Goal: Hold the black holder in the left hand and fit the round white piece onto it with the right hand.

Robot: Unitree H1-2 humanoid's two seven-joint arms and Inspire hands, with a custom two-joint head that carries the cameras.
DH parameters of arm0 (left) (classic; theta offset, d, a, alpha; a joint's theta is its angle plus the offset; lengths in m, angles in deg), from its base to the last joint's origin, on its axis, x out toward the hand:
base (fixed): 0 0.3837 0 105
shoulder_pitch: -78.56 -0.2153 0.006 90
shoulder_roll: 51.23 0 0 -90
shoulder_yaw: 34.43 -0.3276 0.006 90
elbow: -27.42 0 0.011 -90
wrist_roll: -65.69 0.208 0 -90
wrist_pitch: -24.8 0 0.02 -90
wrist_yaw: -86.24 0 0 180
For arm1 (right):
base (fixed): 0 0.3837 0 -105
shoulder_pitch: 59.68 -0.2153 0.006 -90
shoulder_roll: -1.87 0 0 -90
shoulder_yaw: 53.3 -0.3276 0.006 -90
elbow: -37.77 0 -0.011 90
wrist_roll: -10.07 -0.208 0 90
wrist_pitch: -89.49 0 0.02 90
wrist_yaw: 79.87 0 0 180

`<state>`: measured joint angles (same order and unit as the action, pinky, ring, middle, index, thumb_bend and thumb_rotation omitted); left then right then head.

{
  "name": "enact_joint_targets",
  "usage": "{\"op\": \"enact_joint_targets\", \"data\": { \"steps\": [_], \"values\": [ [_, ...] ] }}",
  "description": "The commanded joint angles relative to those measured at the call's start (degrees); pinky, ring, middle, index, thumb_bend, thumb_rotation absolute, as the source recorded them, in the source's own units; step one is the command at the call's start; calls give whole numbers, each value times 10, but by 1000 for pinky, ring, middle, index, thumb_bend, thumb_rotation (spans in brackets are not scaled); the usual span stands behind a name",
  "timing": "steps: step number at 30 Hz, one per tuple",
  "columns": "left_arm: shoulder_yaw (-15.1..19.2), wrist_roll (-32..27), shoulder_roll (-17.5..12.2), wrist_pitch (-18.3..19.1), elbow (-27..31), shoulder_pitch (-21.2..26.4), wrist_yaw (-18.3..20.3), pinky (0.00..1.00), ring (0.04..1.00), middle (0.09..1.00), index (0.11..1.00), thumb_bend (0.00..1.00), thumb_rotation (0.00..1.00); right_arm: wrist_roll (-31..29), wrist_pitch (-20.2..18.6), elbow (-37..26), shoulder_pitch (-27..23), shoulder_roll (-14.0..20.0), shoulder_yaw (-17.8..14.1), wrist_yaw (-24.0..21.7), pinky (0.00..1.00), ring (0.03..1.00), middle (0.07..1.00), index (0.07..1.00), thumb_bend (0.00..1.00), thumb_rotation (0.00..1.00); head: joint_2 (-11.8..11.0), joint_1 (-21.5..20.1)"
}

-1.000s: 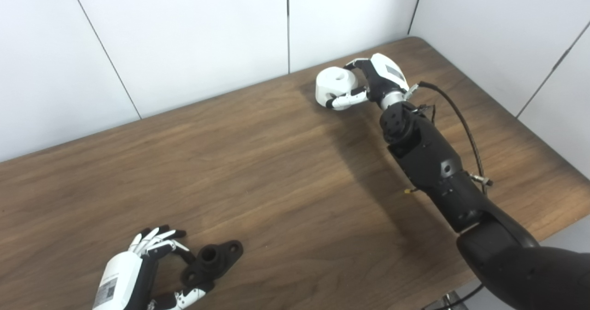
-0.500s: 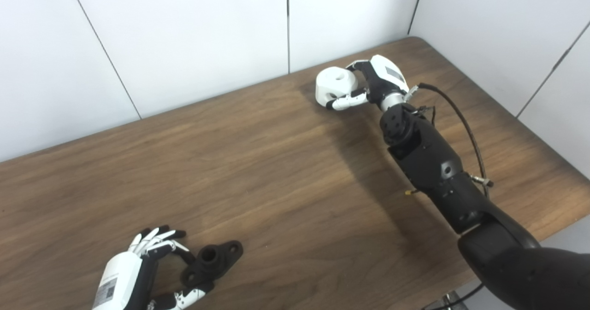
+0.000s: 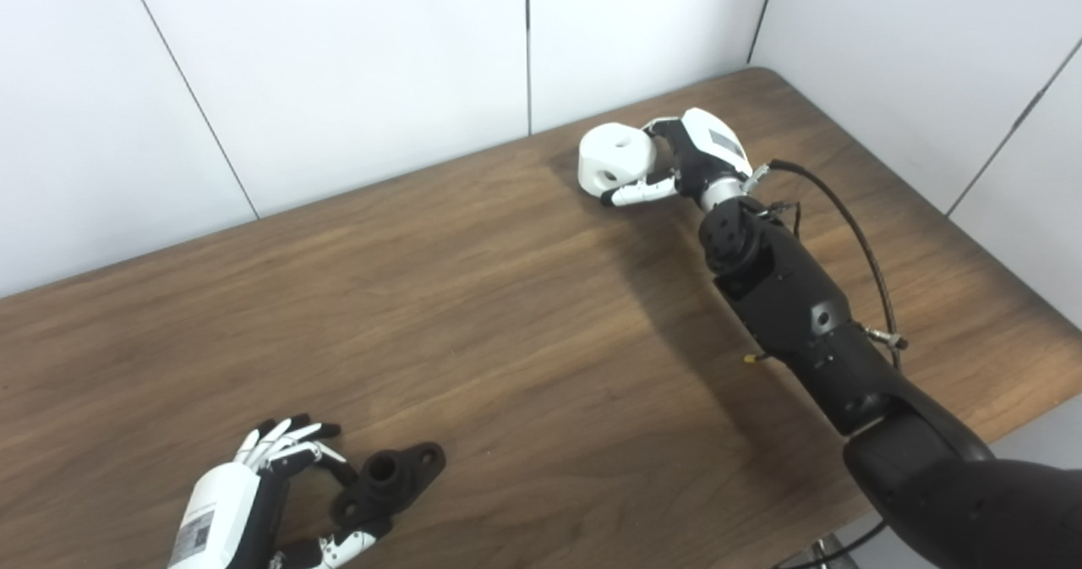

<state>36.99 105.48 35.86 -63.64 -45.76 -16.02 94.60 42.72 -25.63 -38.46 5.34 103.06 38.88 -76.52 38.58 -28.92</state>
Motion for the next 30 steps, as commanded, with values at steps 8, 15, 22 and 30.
{"op": "enact_joint_targets", "data": {
  "steps": [8, 15, 22, 30],
  "values": [
    [-3, 5, -15, 15, -9, -23, 32, 955, 881, 781, 486, 515, 57, 0, 22, -10, -24, 13, -7, 20, 804, 899, 851, 667, 784, 327, 2, 1],
    [-4, 8, -15, 22, -6, -23, 41, 965, 887, 786, 487, 515, 59, 1, 29, -7, -27, 11, -7, 31, 792, 889, 849, 655, 784, 343, 1, 2],
    [-4, 10, -14, 19, -8, -22, 40, 959, 883, 784, 486, 515, 59, 2, 31, -3, -32, 11, -6, 33, 800, 892, 852, 651, 772, 352, 0, 2],
    [-4, 8, -12, 17, -7, -22, 37, 954, 879, 781, 486, 515, 58, 6, 27, -3, -33, 11, -3, 33, 798, 889, 849, 656, 769, 347, 0, 2]
  ]
}}
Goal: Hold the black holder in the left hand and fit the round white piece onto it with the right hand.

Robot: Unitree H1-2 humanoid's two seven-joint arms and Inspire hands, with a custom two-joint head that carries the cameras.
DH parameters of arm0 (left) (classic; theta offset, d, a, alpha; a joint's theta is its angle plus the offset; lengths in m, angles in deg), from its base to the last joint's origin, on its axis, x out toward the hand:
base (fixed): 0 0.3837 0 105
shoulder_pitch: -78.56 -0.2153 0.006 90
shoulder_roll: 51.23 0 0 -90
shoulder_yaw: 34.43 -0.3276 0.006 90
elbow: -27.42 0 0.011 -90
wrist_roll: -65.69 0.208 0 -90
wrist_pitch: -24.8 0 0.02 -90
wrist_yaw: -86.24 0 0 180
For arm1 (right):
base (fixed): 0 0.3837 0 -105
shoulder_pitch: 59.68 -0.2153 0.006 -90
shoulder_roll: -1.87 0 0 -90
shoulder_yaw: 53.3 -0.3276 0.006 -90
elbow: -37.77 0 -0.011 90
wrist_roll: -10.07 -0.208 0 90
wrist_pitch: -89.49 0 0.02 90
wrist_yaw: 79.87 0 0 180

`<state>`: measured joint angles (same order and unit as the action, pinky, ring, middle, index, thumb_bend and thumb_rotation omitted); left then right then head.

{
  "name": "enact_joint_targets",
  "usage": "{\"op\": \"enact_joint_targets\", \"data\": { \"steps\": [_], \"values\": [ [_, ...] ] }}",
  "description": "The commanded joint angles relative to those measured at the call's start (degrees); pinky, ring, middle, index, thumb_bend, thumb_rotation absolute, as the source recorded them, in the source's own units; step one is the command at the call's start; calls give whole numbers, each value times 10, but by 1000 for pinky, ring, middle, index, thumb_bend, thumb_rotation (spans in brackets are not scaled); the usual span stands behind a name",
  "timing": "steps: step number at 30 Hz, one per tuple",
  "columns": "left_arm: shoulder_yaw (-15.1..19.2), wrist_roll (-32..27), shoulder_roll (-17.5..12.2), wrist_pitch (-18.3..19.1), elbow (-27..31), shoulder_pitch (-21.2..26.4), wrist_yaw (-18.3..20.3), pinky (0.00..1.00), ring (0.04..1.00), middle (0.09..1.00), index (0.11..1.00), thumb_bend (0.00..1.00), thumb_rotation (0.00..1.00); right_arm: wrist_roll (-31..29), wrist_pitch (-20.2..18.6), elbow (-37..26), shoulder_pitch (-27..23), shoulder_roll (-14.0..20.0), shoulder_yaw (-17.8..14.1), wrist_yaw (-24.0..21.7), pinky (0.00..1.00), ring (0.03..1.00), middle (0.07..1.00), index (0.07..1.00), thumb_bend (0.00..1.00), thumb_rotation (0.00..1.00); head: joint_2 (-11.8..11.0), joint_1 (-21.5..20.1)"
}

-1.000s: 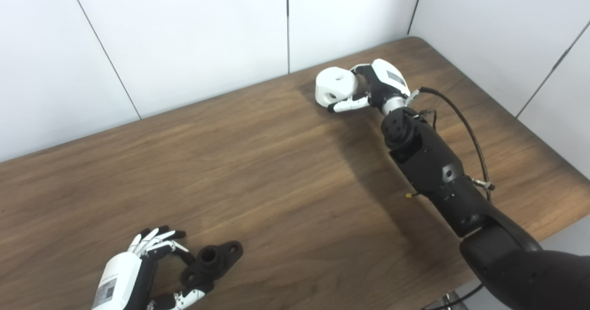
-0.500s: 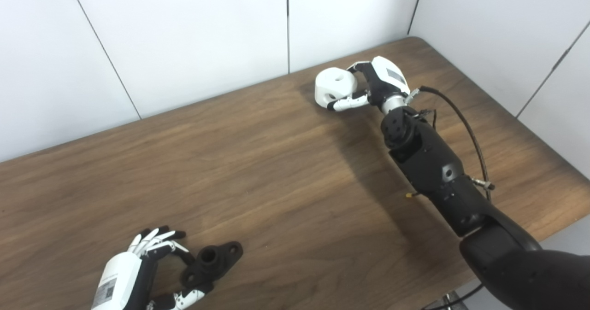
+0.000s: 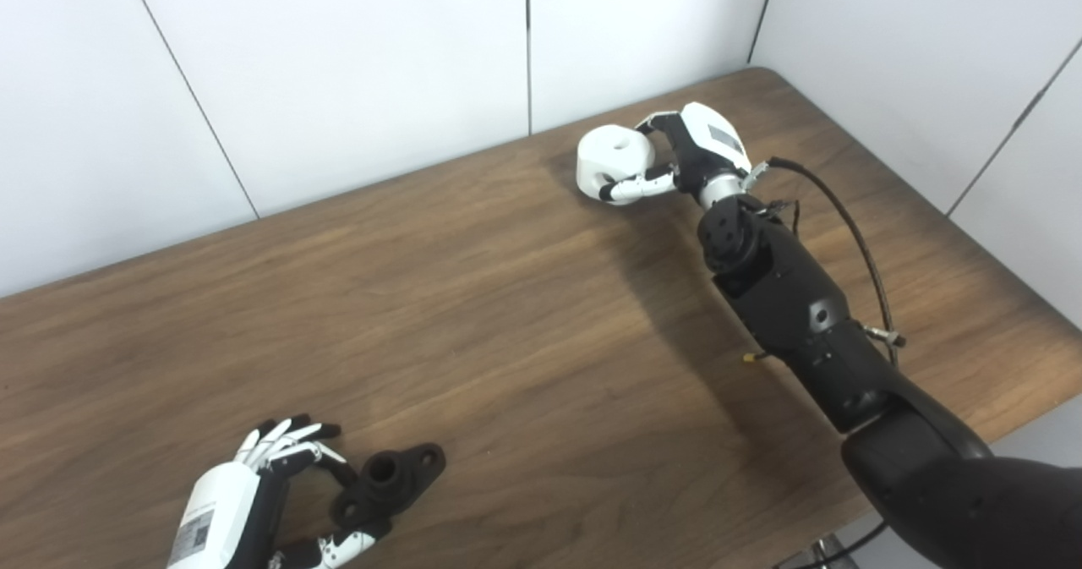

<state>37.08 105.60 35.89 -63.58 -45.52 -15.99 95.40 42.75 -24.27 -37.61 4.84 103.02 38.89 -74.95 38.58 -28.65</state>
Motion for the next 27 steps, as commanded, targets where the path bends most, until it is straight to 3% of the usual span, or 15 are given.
{"op": "enact_joint_targets", "data": {
  "steps": [1, 11, 13, 15, 27],
  "values": [
    [-5, 8, -13, 17, -9, -22, 30, 953, 880, 782, 486, 515, 58, 6, 14, -12, -28, 12, -3, 18, 796, 889, 848, 654, 768, 345, 1, -1],
    [-6, 8, -14, 18, -9, -22, 32, 956, 882, 785, 486, 515, 59, 8, 30, -11, -24, 16, 1, 26, 780, 866, 819, 607, 715, 277, 2, 0],
    [-5, 6, -14, 17, -9, -22, 32, 956, 881, 784, 486, 515, 59, 5, 37, -11, -23, 15, -1, 30, 786, 866, 811, 515, 559, 179, 3, 0],
    [-5, 5, -14, 19, -7, -23, 35, 960, 882, 784, 486, 515, 58, 0, 48, -9, -21, 13, -6, 37, 789, 865, 802, 495, 530, 157, 3, 0],
    [-5, 8, -13, 18, -7, -24, 33, 948, 879, 780, 486, 516, 58, -5, 93, -15, -8, 14, -10, 64, 768, 840, 766, 483, 521, 138, 6, 4]
  ]
}}
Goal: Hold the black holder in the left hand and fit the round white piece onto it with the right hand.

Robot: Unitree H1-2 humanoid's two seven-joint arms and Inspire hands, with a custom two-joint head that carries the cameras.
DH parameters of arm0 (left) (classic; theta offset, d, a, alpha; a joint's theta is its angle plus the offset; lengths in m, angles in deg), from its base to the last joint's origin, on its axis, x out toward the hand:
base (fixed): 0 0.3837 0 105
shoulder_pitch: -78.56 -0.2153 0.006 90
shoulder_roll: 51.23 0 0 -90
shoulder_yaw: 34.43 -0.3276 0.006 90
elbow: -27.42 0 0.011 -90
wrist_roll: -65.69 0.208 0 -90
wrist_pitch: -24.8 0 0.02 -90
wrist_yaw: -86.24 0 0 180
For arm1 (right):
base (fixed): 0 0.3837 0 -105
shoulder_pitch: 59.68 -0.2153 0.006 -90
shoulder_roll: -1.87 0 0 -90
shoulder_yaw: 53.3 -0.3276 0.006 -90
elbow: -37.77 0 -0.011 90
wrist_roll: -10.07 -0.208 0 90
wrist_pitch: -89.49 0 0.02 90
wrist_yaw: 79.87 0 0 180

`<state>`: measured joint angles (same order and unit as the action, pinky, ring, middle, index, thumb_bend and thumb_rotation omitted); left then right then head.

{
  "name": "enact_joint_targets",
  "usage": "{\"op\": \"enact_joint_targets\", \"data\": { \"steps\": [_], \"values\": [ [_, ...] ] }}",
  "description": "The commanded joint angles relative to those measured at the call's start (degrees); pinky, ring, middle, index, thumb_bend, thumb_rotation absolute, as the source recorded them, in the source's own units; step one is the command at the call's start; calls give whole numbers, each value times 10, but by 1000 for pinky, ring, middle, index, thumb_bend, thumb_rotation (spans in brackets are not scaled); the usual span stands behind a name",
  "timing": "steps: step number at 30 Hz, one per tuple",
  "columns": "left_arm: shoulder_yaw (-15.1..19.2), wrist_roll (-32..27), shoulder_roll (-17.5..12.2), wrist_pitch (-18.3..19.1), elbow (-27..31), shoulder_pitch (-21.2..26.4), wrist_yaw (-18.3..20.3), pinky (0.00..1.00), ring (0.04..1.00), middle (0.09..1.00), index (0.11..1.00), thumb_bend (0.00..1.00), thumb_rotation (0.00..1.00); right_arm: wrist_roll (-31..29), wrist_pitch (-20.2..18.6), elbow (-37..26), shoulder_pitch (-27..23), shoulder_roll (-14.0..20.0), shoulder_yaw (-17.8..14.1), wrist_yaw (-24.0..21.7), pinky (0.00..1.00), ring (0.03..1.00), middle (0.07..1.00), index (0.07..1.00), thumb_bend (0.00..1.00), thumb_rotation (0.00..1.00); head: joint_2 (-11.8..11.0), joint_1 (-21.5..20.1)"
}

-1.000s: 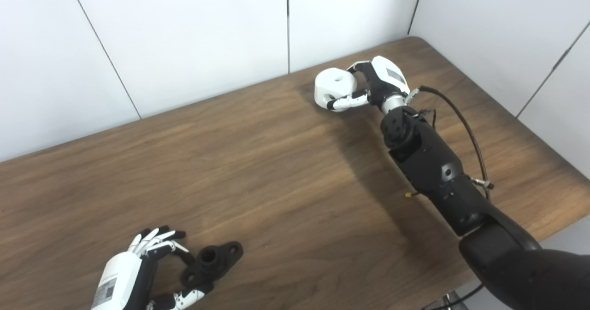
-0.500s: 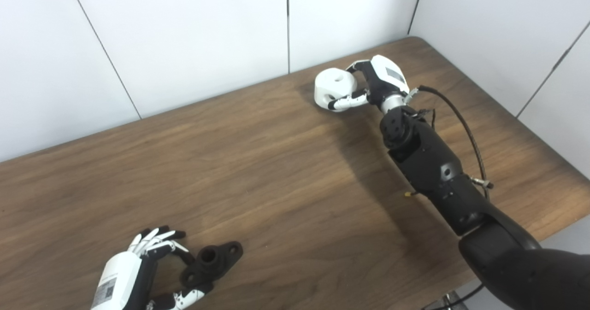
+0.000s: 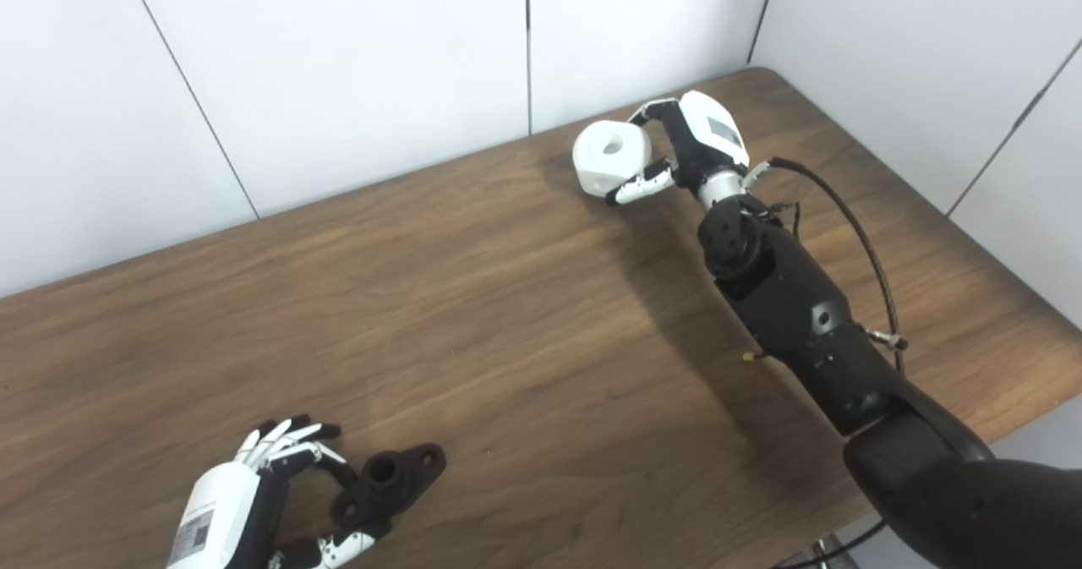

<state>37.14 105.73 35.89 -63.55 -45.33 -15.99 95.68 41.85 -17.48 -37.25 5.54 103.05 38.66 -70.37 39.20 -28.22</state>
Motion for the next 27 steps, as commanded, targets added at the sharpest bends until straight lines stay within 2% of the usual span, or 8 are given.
{"op": "enact_joint_targets", "data": {
  "steps": [1, 6, 12, 18, 22, 27],
  "values": [
    [-6, 7, -12, 18, -9, -24, 30, 950, 879, 780, 486, 516, 58, 5, 27, -24, -13, 14, -6, 18, 768, 842, 767, 484, 521, 138, 0, 1],
    [-6, 9, -9, 19, -7, -25, 29, 949, 876, 778, 486, 517, 57, 12, 23, -67, -1, 16, 0, 6, 761, 842, 768, 484, 522, 139, 1, 10],
    [-7, 13, -5, 24, -5, -26, 31, 946, 875, 781, 486, 517, 57, 2, -13, -156, 18, 12, -6, -42, 791, 850, 773, 484, 521, 140, 3, 26],
    [-13, 22, 0, 28, -2, -25, 33, 941, 873, 780, 487, 517, 57, -21, -28, -233, 41, -3, -20, -79, 796, 840, 770, 483, 522, 140, 10, 57],
    [-17, 30, 7, 38, 3, -24, 38, 943, 876, 782, 487, 517, 57, -34, -42, -283, 54, -11, -22, -106, 830, 843, 765, 483, 521, 140, 20, 93],
    [-28, 48, 19, 55, 10, -22, 46, 944, 880, 786, 487, 516, 58, -51, -84, -367, 71, -9, -12, -174, 884, 855, 771, 483, 521, 142, 34, 146]
  ]
}}
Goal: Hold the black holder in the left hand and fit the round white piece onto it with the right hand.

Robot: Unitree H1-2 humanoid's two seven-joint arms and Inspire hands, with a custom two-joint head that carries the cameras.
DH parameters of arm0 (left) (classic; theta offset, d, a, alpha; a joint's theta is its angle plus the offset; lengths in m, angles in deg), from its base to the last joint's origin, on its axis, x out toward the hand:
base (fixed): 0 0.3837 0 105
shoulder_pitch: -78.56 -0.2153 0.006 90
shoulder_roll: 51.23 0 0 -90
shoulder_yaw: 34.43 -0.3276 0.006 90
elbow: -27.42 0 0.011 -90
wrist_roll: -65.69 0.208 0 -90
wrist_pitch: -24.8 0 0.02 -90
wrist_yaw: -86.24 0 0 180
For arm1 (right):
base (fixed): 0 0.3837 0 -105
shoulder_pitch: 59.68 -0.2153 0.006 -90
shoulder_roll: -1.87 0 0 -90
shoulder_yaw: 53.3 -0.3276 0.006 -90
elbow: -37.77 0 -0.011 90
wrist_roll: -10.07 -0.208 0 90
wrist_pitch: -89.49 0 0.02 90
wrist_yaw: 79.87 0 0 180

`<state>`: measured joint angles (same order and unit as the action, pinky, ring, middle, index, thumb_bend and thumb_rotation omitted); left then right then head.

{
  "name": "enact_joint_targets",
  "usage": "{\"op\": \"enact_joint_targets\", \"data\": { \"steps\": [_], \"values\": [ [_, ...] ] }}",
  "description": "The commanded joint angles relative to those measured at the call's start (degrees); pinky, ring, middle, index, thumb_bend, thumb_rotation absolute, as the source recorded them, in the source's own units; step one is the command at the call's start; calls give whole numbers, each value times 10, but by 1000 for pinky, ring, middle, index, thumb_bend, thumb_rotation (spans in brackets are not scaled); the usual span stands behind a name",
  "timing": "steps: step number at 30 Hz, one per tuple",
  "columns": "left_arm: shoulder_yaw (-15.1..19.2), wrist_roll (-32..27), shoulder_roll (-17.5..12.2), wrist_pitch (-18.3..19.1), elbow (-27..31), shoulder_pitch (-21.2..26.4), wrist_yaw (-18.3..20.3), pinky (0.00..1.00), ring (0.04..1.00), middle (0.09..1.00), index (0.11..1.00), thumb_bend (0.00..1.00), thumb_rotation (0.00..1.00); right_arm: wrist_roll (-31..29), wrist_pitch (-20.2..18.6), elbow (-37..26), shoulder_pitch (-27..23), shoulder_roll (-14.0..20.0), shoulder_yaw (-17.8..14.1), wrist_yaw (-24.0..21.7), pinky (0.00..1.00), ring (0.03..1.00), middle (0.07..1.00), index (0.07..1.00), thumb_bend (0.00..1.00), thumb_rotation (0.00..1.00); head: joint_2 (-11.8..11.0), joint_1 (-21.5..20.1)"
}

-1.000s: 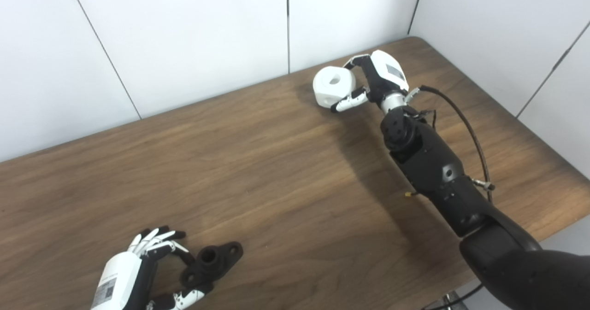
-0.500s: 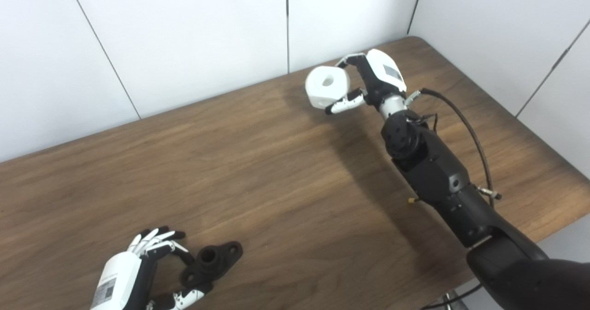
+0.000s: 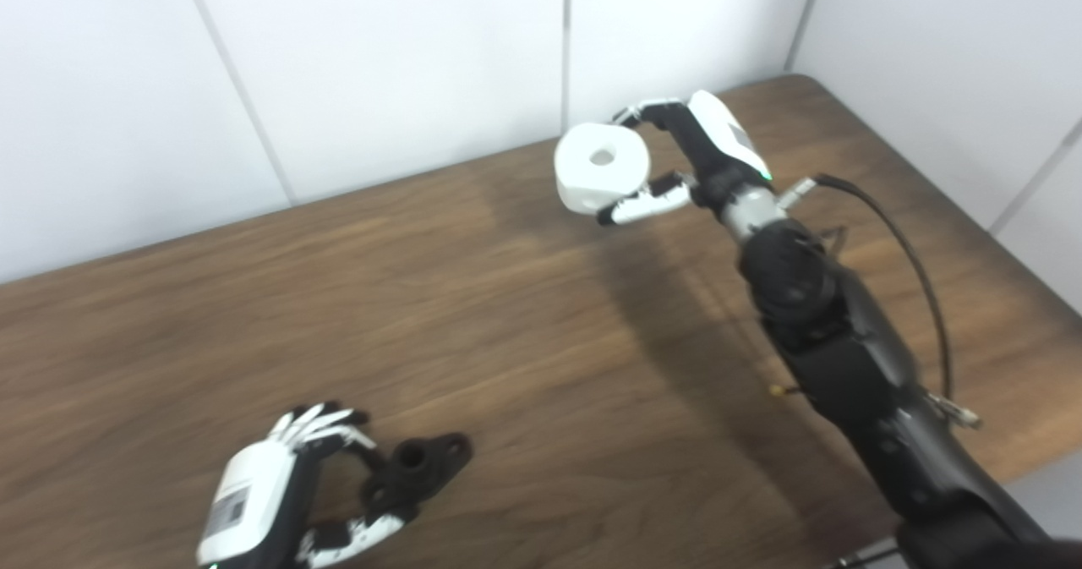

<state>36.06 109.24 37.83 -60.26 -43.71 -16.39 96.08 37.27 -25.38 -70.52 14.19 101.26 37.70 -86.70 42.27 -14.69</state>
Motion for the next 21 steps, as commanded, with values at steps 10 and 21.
{"op": "enact_joint_targets", "data": {
  "steps": [10, 21],
  "values": [
    [-47, 55, 26, 68, 4, -6, 55, 930, 885, 788, 488, 516, 57, 42, -20, -163, 17, -16, -42, -194, 905, 861, 779, 482, 524, 142, 26, 97],
    [-58, 72, 39, 89, 10, 5, 67, 935, 881, 793, 488, 516, 56, 85, -20, -244, 34, -24, -46, -350, 868, 867, 790, 482, 523, 143, 49, 119]
  ]
}}
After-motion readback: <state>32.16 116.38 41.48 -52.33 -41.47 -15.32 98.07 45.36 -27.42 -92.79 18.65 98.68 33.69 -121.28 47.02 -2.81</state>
